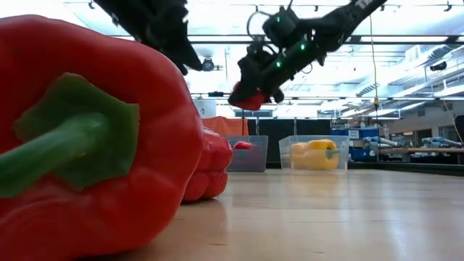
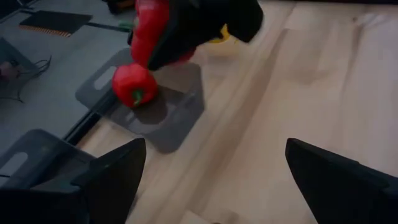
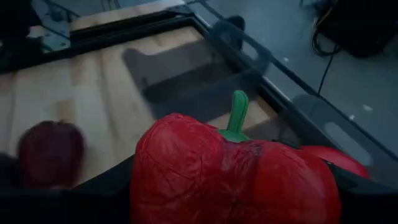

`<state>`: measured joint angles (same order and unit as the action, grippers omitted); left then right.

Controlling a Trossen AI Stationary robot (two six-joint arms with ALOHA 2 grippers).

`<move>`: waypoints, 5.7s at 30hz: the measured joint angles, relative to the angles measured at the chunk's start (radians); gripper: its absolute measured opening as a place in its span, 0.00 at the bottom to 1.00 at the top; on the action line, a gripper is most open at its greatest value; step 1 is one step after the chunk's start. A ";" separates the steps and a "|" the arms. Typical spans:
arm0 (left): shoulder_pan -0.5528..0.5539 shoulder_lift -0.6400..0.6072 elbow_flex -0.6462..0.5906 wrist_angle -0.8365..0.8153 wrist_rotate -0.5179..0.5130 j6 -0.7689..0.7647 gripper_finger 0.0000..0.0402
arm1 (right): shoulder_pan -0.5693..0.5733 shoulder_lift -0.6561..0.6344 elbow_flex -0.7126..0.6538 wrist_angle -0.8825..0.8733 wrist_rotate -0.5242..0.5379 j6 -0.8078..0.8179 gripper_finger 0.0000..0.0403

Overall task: Sort produce into baskets
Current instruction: Put the red bell pepper into the right black bin

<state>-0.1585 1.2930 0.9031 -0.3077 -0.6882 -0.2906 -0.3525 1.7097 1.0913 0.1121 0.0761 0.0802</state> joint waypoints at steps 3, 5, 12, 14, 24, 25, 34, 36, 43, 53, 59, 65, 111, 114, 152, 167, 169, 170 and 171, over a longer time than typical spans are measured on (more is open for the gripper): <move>0.074 0.000 -0.042 0.042 0.061 0.026 0.98 | -0.061 0.056 0.000 0.065 -0.065 0.010 0.72; 0.125 0.000 -0.077 0.079 0.115 0.037 0.98 | -0.084 0.102 0.001 0.095 -0.074 0.005 0.73; 0.240 0.000 -0.141 0.156 0.255 0.048 0.98 | -0.119 0.214 0.048 0.103 -0.074 -0.043 0.81; 0.249 0.000 -0.141 0.155 0.256 0.048 0.98 | -0.121 0.223 0.055 0.096 -0.077 -0.060 0.84; 0.229 0.000 -0.141 0.138 0.289 0.046 0.98 | -0.092 0.117 0.056 0.047 -0.065 -0.052 0.99; 0.222 0.000 -0.141 0.131 0.290 0.046 0.98 | -0.081 0.099 0.056 0.032 -0.066 -0.055 0.99; 0.106 -0.007 -0.141 -0.009 0.328 0.032 0.98 | 0.133 -0.012 0.055 -0.143 -0.066 -0.011 0.98; 0.071 -0.007 -0.141 -0.018 0.343 0.025 0.98 | 0.201 -0.012 0.046 -0.145 -0.061 0.030 0.98; -0.099 -0.002 -0.141 0.047 0.365 0.020 0.98 | 0.459 -0.010 0.009 -0.148 0.097 0.160 0.98; -0.328 0.140 -0.140 0.199 0.283 -0.029 0.98 | 0.729 0.044 0.010 -0.025 0.301 0.312 0.98; -0.382 0.250 -0.141 0.275 0.228 -0.035 0.98 | 0.800 0.162 0.010 0.083 0.374 0.390 0.98; -0.393 0.323 -0.139 0.352 0.181 -0.033 0.98 | 0.825 0.251 0.019 0.140 0.424 0.469 0.98; -0.391 0.225 -0.043 0.288 -0.006 -0.042 0.98 | 0.738 0.190 0.023 0.040 0.324 0.448 0.58; -0.391 0.202 -0.043 0.240 -0.029 -0.068 0.98 | 0.684 0.135 0.023 0.023 0.334 0.382 0.57; -0.367 0.190 -0.062 -0.012 -0.107 -0.321 0.98 | 0.010 0.039 0.024 -0.226 0.205 0.146 0.90; -0.439 0.100 -0.061 -0.099 -0.101 -0.398 0.98 | 0.236 -0.035 0.024 -0.237 0.121 0.215 0.86; -0.456 0.096 -0.062 -0.097 -0.078 -0.394 0.98 | 0.298 -0.033 0.024 -0.243 0.107 0.224 0.86; -0.464 0.095 -0.062 -0.092 -0.065 -0.392 0.98 | 0.330 -0.030 0.024 -0.242 0.113 0.232 0.86; -0.472 0.095 -0.062 -0.093 -0.045 -0.391 0.98 | 0.362 -0.028 0.024 -0.239 0.117 0.237 0.85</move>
<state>-0.6305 1.3885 0.8413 -0.4003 -0.7331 -0.6819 0.0099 1.6813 1.1149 -0.1266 0.1930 0.3170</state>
